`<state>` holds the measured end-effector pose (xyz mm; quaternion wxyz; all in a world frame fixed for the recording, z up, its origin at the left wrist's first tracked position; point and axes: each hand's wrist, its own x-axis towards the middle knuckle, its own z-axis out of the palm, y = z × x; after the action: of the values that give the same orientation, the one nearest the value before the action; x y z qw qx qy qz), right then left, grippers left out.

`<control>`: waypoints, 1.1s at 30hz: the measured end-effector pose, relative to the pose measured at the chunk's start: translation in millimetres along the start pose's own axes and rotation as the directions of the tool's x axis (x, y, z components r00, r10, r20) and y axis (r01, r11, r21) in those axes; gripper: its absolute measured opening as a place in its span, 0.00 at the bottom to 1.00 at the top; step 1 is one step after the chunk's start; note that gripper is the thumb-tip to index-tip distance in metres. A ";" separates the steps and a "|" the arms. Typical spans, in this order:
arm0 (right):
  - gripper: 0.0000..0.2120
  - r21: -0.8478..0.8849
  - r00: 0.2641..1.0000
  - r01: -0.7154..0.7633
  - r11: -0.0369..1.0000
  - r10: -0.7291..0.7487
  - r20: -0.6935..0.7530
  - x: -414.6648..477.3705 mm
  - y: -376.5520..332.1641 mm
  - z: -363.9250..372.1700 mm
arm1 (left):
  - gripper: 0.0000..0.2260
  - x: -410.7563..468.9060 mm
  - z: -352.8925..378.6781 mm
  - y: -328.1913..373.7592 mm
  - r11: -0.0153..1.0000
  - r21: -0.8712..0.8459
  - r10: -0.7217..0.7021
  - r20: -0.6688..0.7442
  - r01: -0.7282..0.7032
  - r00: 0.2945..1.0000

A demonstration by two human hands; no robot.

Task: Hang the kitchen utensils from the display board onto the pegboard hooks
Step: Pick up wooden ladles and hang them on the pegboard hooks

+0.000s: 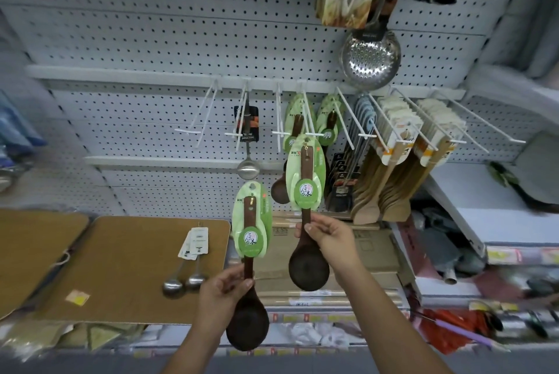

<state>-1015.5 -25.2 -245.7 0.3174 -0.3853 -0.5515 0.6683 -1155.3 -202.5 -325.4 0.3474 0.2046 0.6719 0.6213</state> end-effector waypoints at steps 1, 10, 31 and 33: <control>0.12 0.004 1.000 -0.003 1.000 0.003 -0.007 0.9 0.9 1.7 | 0.15 -0.1 -0.7 -0.6 1.000 -0.004 -0.001 0.004 0.001 1.000; 0.14 -0.019 0.998 -0.003 1.000 0.002 -0.066 19.1 2.9 3.7 | 0.16 1.5 -5.2 0.0 1.000 0.017 0.009 0.060 -0.010 0.998; 0.12 0.004 0.993 -0.039 0.999 0.040 -0.109 89.9 -2.7 10.8 | 0.15 28.5 6.9 4.5 1.000 0.010 -0.011 0.076 0.010 0.997; 0.11 -0.040 0.994 -0.046 0.998 0.042 -0.097 113.3 -1.6 11.1 | 0.15 29.9 4.0 1.7 1.000 0.013 -0.005 0.067 0.004 0.998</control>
<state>-1082.0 65.9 -261.7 0.3206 -0.4358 -0.5411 0.6439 -1172.9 -178.3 -330.1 0.3697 0.2260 0.6645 0.6089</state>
